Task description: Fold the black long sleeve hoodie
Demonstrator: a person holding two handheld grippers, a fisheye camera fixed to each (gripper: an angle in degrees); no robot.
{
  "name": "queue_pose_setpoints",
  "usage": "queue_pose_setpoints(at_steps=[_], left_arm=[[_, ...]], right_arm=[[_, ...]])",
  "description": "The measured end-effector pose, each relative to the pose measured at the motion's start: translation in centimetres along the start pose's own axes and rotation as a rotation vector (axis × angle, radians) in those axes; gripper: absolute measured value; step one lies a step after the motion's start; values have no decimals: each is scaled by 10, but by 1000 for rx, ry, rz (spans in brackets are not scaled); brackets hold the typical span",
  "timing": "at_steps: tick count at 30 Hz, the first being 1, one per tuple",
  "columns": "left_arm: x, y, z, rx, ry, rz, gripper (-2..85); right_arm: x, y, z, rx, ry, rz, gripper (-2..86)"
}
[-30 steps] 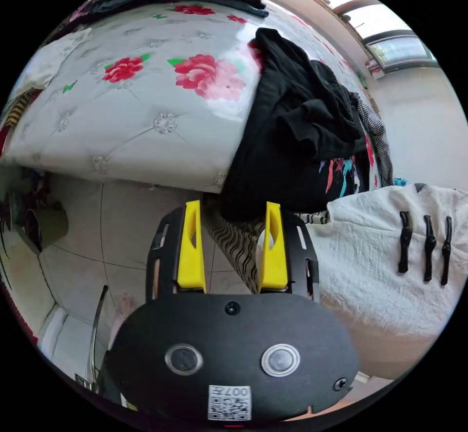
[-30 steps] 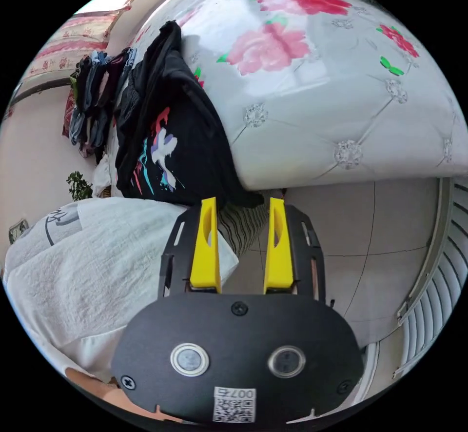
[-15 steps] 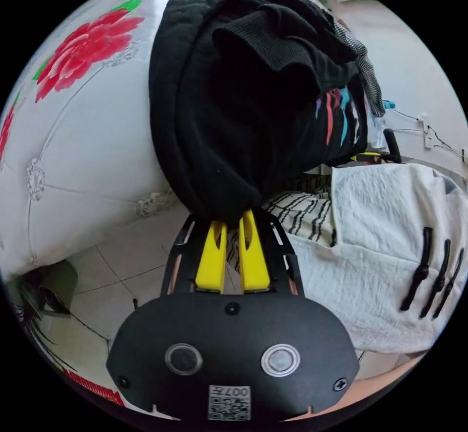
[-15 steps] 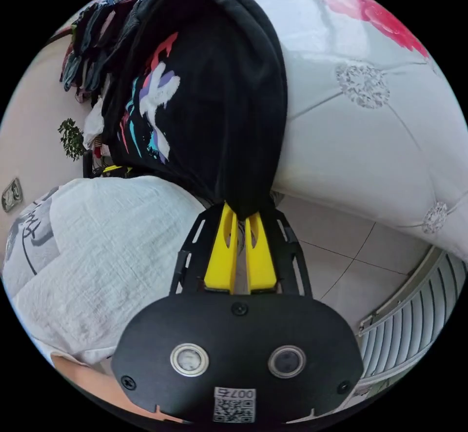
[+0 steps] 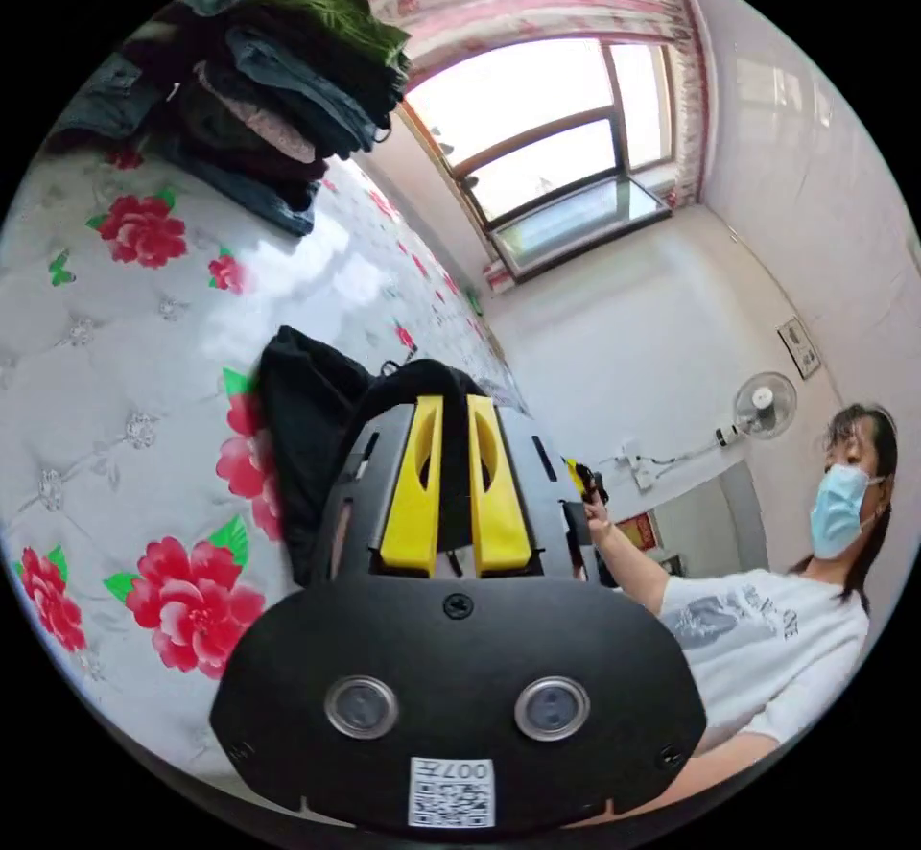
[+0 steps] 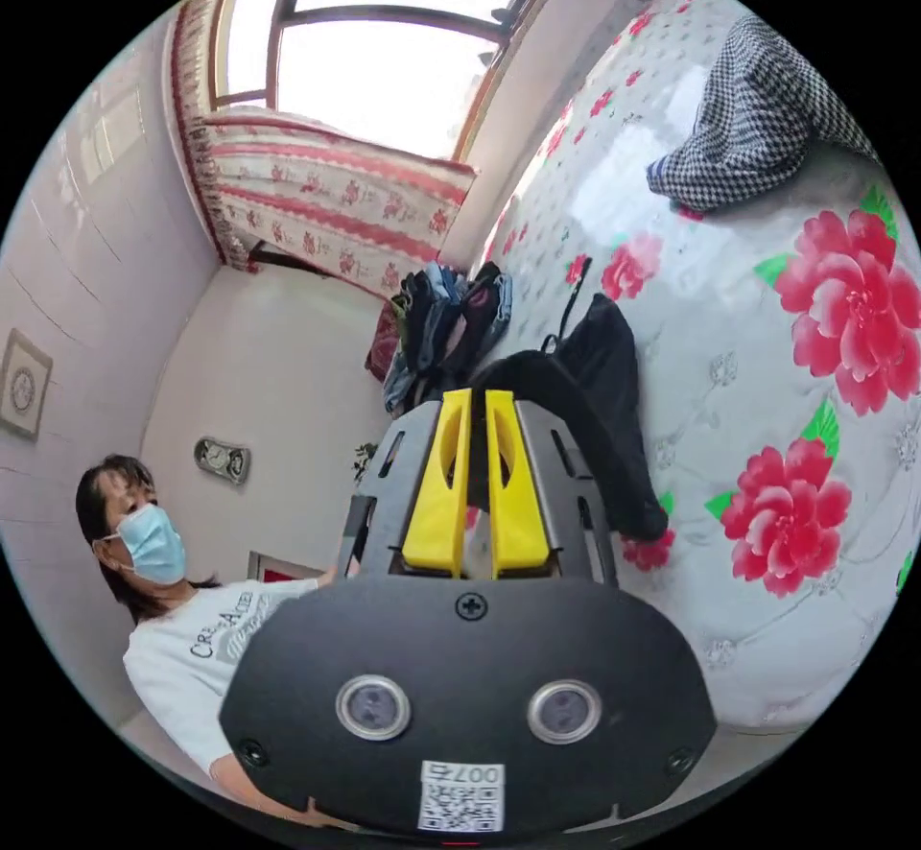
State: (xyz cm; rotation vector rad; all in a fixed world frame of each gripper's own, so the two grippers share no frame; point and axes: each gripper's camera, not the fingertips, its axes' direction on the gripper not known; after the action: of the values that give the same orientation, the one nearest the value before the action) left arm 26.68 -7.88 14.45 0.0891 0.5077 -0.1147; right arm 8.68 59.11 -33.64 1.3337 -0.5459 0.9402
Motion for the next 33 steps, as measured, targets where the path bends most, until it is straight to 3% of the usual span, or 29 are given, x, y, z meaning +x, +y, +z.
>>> queue_pose_setpoints(at_steps=[4, 9, 13, 17, 21, 25, 29, 33], left_arm=[[-24, -4, 11, 126, -46, -216, 59], [-31, 55, 21, -101, -307, -112, 72], [-34, 76, 24, -187, -357, -73, 84], [7, 35, 76, -332, -462, 201, 113], [50, 12, 169, -542, -627, 576, 121], [46, -7, 222, -668, -711, 642, 57], [12, -75, 207, -510, -707, 327, 44], [-66, -97, 174, -388, -510, -106, 52]], right_arm=[[6, -5, 30, 71, 171, 55, 47], [30, 59, 48, -52, 412, 50, 71], [39, 88, 53, -118, 536, 9, 74], [14, 56, 103, -278, 636, -184, 81], [15, 21, 186, -574, 657, -298, 86], [28, -21, 227, -605, 631, -282, 84], [47, -74, 204, -322, 590, -105, 82], [101, -92, 171, -167, 514, 110, 84]])
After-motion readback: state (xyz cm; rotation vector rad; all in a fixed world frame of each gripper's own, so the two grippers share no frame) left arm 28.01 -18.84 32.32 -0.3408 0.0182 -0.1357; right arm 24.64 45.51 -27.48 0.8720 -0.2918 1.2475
